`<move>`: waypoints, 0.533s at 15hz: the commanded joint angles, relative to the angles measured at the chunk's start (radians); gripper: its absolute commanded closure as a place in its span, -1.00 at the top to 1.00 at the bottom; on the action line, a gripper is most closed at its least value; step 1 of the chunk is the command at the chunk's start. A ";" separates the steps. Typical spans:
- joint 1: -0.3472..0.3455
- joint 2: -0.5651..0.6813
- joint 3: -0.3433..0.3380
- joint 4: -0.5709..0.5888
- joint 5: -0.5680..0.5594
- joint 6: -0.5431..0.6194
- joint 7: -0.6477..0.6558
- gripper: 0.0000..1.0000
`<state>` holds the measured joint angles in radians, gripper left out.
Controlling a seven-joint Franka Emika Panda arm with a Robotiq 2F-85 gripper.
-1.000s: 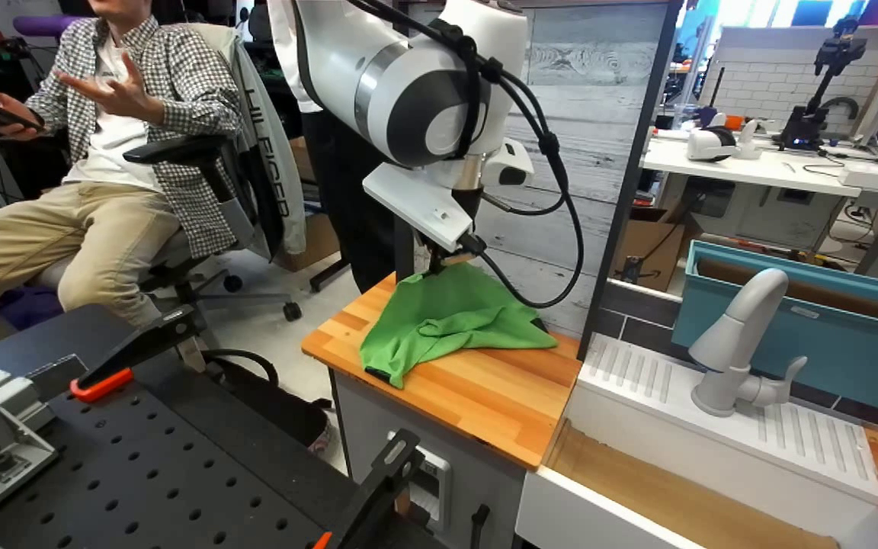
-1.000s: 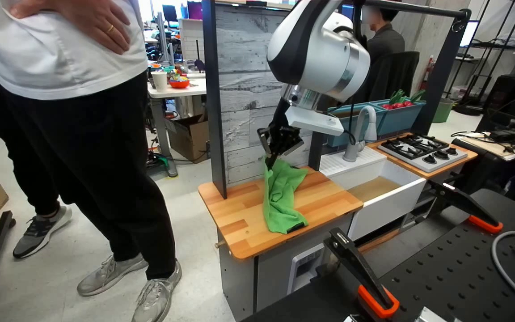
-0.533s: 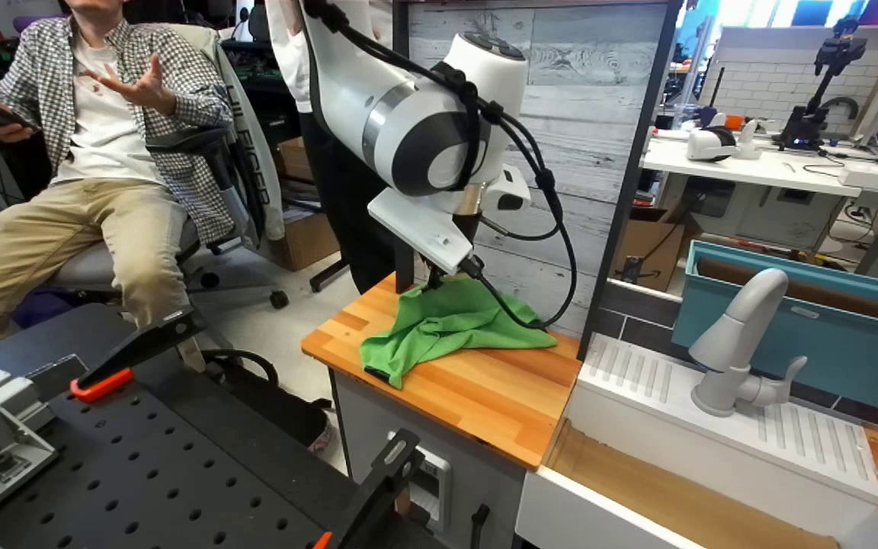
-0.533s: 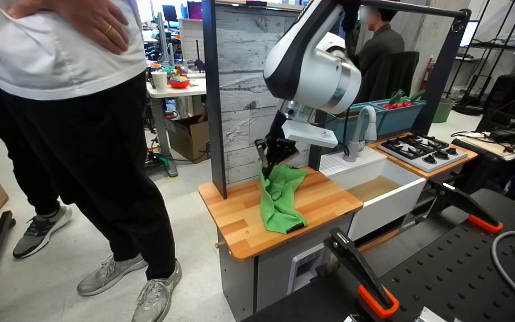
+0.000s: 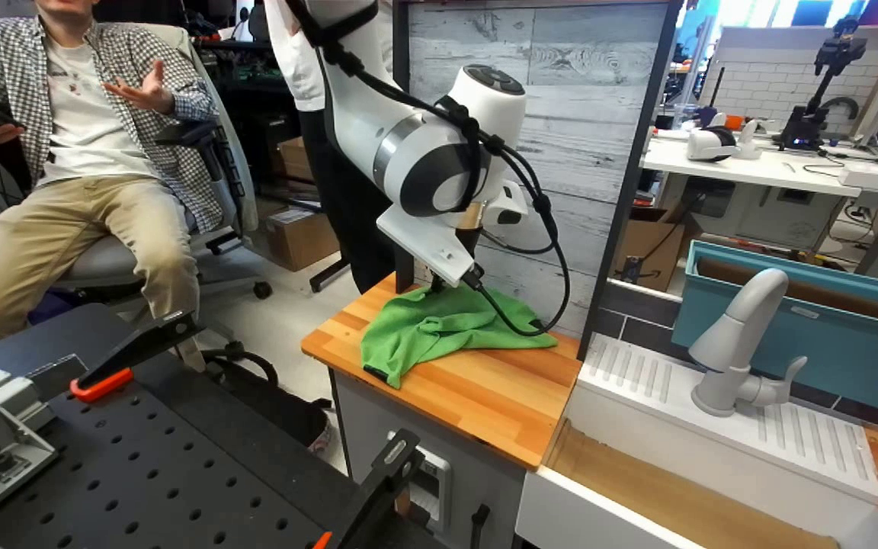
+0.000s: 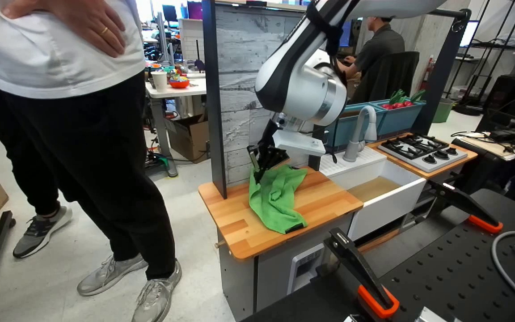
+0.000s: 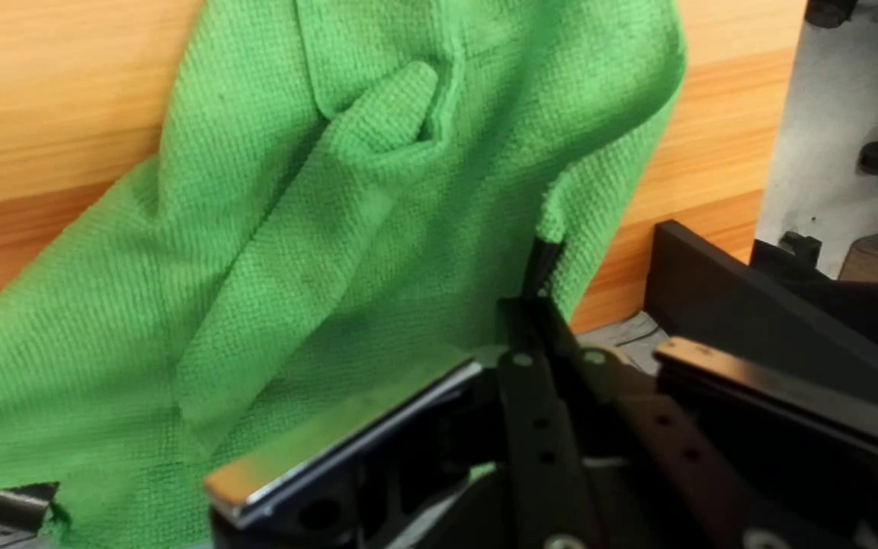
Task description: Unfold the green cloth
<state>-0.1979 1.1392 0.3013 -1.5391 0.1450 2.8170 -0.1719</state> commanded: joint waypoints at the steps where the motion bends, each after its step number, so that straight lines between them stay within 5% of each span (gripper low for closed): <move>1: 0.018 0.076 0.000 0.117 0.002 -0.039 -0.017 -0.98; 7: 0.037 0.141 -0.022 0.200 0.000 -0.089 -0.009 -0.98; 8: 0.042 0.147 -0.030 0.211 0.001 -0.101 -0.002 -0.43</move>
<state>-0.1753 1.2429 0.2906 -1.4082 0.1446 2.7650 -0.1719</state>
